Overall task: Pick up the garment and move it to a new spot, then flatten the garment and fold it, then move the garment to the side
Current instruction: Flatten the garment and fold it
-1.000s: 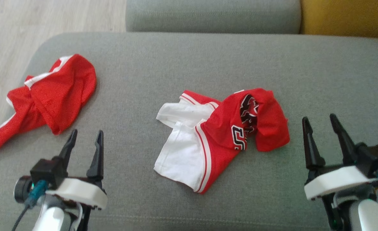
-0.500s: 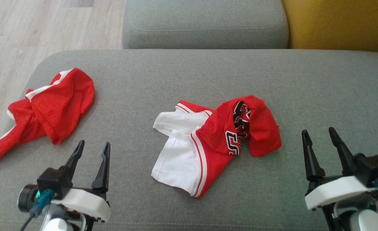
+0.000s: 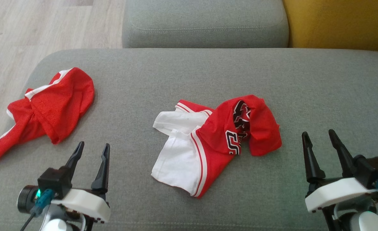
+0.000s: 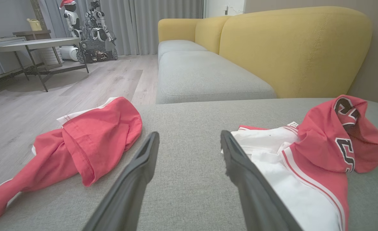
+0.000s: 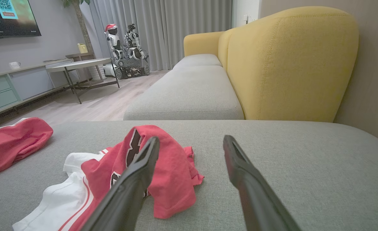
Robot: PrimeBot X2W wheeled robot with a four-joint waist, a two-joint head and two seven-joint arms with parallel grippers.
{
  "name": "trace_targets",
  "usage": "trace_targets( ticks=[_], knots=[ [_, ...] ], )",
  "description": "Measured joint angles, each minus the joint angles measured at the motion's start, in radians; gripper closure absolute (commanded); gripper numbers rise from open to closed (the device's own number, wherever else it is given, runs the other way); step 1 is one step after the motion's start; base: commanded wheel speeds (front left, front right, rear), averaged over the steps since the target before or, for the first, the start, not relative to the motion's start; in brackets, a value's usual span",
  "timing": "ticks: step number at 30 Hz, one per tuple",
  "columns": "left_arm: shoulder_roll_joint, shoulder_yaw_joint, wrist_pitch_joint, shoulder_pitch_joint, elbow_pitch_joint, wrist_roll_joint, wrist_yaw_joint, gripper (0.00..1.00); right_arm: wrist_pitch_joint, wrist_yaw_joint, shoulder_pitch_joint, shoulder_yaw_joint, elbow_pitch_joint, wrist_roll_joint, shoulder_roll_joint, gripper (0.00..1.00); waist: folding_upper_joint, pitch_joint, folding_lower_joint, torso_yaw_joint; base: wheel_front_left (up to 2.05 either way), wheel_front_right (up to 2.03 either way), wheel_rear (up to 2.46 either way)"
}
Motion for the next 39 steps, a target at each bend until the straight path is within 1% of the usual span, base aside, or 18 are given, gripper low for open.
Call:
trace_targets(
  ticks=[7,9,15,20,22,27,29,30,31,32,33,36,39],
  knots=[
    [0.003,-0.002,0.0,0.0,0.006,0.0,0.001,0.0,0.0,0.0,0.0,-0.001,0.002,0.0,0.0,0.0,0.0,0.004,0.0,0.002,0.0,0.0,0.0],
    [0.003,-0.004,-0.001,-0.001,0.006,0.0,0.008,0.0,0.0,0.0,0.0,-0.002,0.004,0.0,0.0,0.0,0.0,0.006,0.0,0.003,0.0,0.0,0.0],
    [0.003,-0.017,-0.005,-0.011,0.006,0.001,0.008,0.0,0.023,0.0,-0.004,0.004,0.048,-0.02,0.0,0.0,0.0,0.027,0.0,0.012,0.0,0.0,0.0],
    [-0.001,-0.029,-0.011,-0.07,0.003,0.009,-0.002,0.0,0.063,0.0,-0.05,0.035,0.127,-0.065,-0.005,0.0,0.0,0.078,0.0,0.033,0.0,0.0,0.0],
    [-0.013,-0.032,-0.024,-0.115,0.001,0.009,-0.003,0.0,0.08,0.0,-0.094,0.043,0.179,-0.077,-0.014,0.0,0.0,0.119,0.0,0.052,0.0,0.0,0.0],
    [-0.039,-0.042,-0.043,-0.179,0.016,0.02,-0.02,0.0,0.103,0.0,-0.17,0.023,0.258,-0.113,-0.022,0.0,0.0,0.192,0.0,0.091,0.0,0.0,0.0],
    [-0.047,-0.043,-0.046,-0.195,0.026,0.02,-0.021,0.0,0.114,0.0,-0.188,0.015,0.288,-0.126,-0.025,0.0,0.0,0.215,0.0,0.106,0.0,0.0,0.0],
    [-0.05,-0.043,-0.048,-0.201,0.033,0.02,-0.022,0.0,0.125,0.0,-0.195,0.01,0.3,-0.129,-0.025,0.06,0.0,0.226,0.0,0.113,0.0,0.0,0.0],
    [-0.053,-0.043,-0.051,-0.206,0.04,0.021,-0.026,0.0,0.132,0.0,-0.201,0.006,0.313,-0.132,-0.025,0.62,0.0,0.234,0.0,0.12,0.0,0.0,0.0],
    [-0.053,-0.042,-0.053,-0.209,0.044,0.026,-0.028,0.0,0.132,0.0,-0.203,0.003,0.316,-0.132,-0.025,0.93,0.0,0.242,0.0,0.125,0.0,0.0,0.0],
    [-0.054,-0.041,-0.053,-0.211,0.046,0.028,-0.028,0.0,0.13,0.0,-0.204,-0.002,0.316,-0.132,-0.025,1.0,0.0,0.247,0.0001,0.13,0.0,0.0,0.0],
    [-0.056,-0.033,-0.054,-0.213,0.055,0.035,-0.028,0.0,0.106,0.0,-0.201,-0.03,0.293,-0.132,-0.024,1.0,0.0,0.249,0.0,0.13,0.0,0.0,0.0],
    [-0.057,-0.02,-0.055,-0.213,0.057,0.035,-0.027,0.0,0.073,0.0,-0.196,-0.058,0.224,-0.132,-0.023,1.0,0.0,0.243,0.0,0.115,0.0,0.0,0.0]
  ],
)
